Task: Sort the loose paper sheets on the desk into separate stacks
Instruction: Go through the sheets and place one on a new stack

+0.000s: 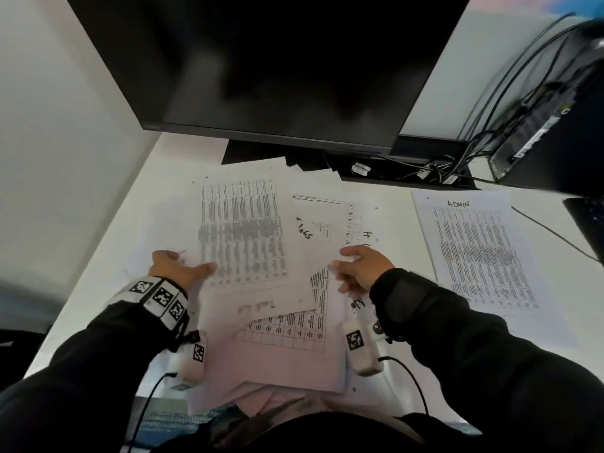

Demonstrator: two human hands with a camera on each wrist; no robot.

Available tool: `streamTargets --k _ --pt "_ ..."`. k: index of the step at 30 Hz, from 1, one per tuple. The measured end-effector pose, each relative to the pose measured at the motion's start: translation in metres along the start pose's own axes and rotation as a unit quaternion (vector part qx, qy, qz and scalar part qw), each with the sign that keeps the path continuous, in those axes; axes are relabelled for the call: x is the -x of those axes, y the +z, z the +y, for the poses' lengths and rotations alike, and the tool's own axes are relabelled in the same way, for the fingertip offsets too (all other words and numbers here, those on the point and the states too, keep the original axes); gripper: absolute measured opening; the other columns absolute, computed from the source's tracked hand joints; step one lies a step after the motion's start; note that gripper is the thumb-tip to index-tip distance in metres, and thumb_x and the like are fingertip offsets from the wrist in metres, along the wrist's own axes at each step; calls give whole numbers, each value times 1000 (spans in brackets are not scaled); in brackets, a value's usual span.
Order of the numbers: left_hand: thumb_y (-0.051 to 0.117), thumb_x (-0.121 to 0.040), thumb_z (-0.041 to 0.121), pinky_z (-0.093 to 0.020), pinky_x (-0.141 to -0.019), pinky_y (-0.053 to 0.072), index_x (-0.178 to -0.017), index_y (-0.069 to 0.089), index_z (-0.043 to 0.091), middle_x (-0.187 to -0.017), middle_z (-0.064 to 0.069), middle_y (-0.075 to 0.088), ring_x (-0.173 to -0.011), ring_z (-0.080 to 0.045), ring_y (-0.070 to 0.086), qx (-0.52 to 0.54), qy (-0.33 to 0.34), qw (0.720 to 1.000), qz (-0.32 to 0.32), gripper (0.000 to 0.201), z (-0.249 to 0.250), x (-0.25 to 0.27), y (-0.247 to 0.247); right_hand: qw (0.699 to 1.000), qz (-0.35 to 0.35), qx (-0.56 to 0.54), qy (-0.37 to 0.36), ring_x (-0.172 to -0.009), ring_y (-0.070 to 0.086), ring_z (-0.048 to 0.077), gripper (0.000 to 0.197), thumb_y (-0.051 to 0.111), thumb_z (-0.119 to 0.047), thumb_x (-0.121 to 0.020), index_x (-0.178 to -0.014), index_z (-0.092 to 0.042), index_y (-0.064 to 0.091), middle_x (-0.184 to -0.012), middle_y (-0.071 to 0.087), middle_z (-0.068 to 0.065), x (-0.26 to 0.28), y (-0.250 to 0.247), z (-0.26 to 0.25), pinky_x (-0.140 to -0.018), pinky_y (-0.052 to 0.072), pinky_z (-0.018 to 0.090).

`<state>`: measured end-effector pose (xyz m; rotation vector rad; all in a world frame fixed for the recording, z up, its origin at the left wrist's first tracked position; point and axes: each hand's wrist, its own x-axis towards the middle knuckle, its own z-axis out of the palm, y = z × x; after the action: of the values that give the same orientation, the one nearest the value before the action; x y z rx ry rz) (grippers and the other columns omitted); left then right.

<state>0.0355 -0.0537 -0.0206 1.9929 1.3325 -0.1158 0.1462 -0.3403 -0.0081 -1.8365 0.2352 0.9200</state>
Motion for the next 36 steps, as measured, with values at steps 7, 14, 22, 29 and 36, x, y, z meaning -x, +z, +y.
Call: streamTargets --k 7,14,22,29,36 --pt "65 -84 30 -28 -71 38 -102 61 8 -98 -13 65 -82 -23 55 -124 119 980 -103 29 -7 -7 5 988 61 141 -25 -69 52 19 36 66 -43 -82 -104 -20 51 -81 57 2 -14 18 -5 -78 52 35" --pt "66 -84 20 -28 -85 45 -111 64 14 -107 -5 68 -90 -20 61 -109 142 972 -151 27 -15 -22 -18 993 113 7 -42 -46 54 20 7 48 -8 -95 -98 -14 51 -73 58 11 -19 17 -12 -55 58 32" --pt "72 -75 21 -41 -104 33 -113 65 24 -143 6 40 -127 -30 34 -288 281 915 -22 39 0 -31 -45 980 135 14 -143 -62 59 25 26 43 -6 -97 -81 -16 60 -61 60 9 -6 -16 -16 -58 53 20" --pt "79 -68 7 -34 -94 43 -101 44 29 -110 0 64 -102 -19 60 -22 289 937 -194 53 29 -18 -34 979 87 -16 -185 -61 64 20 17 43 -5 -97 -91 -6 60 -66 59 8 2 -14 -27 -59 53 15" --pt "73 -77 10 -28 -85 42 -128 44 21 -97 3 66 -92 -15 61 -19 251 950 -185 60 23 -3 -20 989 129 -56 -49 -58 59 20 22 39 2 -96 -103 -10 56 -81 62 14 3 -12 -18 -56 50 27"
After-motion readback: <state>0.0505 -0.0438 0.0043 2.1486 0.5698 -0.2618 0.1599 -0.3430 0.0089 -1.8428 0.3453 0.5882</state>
